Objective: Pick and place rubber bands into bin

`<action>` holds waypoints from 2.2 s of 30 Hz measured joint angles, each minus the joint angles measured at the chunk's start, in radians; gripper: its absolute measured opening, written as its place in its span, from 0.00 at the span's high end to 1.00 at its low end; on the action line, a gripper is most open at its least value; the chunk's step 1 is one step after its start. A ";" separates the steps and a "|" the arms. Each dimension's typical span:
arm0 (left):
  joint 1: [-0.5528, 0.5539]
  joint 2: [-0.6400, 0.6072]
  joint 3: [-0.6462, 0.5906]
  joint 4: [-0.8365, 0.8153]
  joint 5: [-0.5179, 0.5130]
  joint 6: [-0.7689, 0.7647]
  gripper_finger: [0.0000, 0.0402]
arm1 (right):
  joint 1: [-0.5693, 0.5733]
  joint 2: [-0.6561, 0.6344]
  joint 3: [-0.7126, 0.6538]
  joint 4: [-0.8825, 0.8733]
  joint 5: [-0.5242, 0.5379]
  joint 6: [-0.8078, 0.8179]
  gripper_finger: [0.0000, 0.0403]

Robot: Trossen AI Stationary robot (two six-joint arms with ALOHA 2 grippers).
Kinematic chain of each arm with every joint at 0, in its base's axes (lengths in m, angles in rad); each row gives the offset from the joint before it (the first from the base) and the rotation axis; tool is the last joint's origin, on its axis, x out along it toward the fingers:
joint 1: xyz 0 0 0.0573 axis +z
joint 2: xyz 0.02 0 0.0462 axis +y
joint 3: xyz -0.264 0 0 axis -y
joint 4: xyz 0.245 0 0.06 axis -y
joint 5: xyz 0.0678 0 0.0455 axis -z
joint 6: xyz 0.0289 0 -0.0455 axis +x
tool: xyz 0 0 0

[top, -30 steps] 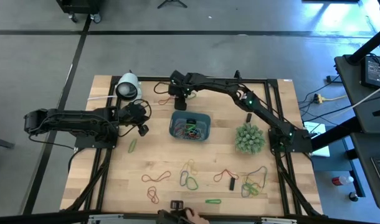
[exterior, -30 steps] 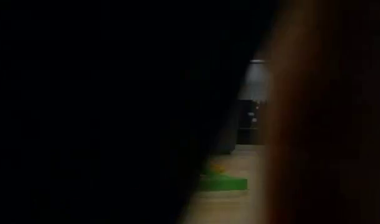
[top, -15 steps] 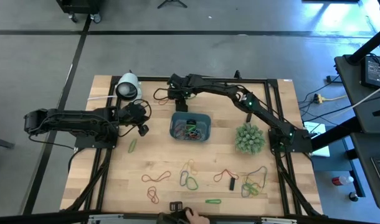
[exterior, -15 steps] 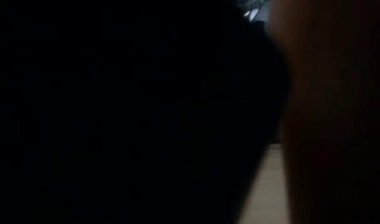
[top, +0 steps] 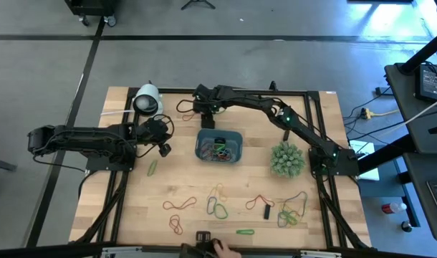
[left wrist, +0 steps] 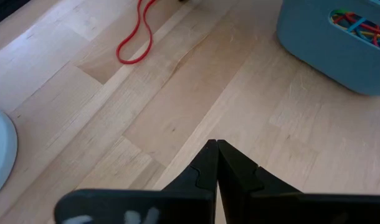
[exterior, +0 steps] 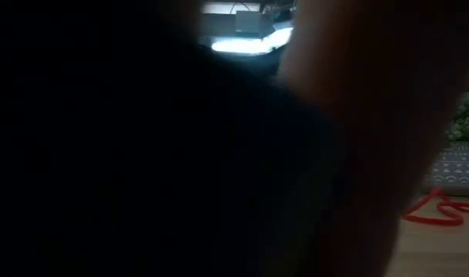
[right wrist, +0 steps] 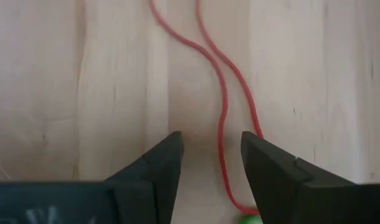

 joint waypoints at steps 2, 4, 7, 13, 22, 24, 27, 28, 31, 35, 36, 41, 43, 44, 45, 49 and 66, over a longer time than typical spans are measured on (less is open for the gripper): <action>0.000 0.000 0.000 0.000 0.000 0.000 0.99 | 0.000 0.000 0.000 0.008 0.001 0.035 0.54; 0.000 0.000 0.000 0.000 0.000 0.000 0.99 | 0.000 0.001 0.000 0.020 0.000 0.058 0.52; 0.000 0.000 0.000 0.000 0.000 0.000 1.00 | -0.003 0.003 0.007 0.029 -0.012 0.065 0.50; 0.000 0.000 0.000 0.000 0.000 0.000 0.99 | -0.002 0.004 0.032 0.013 -0.011 0.094 0.50; 0.000 0.000 0.000 0.000 0.003 -0.001 0.99 | -0.001 -0.030 0.035 0.042 -0.007 0.198 0.58; 0.000 0.000 0.000 0.000 0.004 -0.001 1.00 | -0.001 -0.030 0.035 0.040 0.018 0.220 0.59; 0.000 0.000 0.000 0.000 0.006 -0.001 1.00 | -0.001 -0.030 0.035 0.037 0.027 0.218 0.61; 0.000 0.000 0.000 0.000 0.007 -0.001 1.00 | -0.001 -0.030 0.035 0.037 0.027 0.217 0.62; 0.000 0.000 0.000 0.000 0.007 0.000 0.99 | -0.002 -0.039 0.035 0.023 0.028 0.220 0.63; 0.000 0.000 0.000 0.000 0.007 -0.001 1.00 | 0.004 -0.066 0.038 0.016 0.030 0.229 0.63; 0.000 0.000 0.000 0.000 0.006 0.000 1.00 | 0.006 -0.072 0.039 0.016 0.030 0.254 0.63; 0.000 0.000 0.000 0.000 0.008 -0.004 0.99 | 0.021 -0.077 0.039 -0.037 0.019 0.432 0.63; 0.000 0.000 0.000 0.000 0.007 -0.011 1.00 | 0.027 -0.077 0.039 -0.060 0.019 0.478 0.64; 0.000 0.000 0.000 0.001 0.006 -0.012 1.00 | 0.030 -0.077 0.039 -0.072 0.019 0.485 0.65; 0.000 0.000 0.000 0.003 0.005 -0.015 1.00 | 0.032 -0.077 0.039 -0.087 0.019 0.486 0.66; 0.000 0.000 0.000 0.024 0.000 -0.018 0.99 | 0.042 -0.102 0.037 -0.140 0.019 0.473 0.71; 0.000 0.000 0.022 0.141 0.026 0.093 0.93 | 0.097 -0.457 -0.224 -0.121 0.075 0.438 0.98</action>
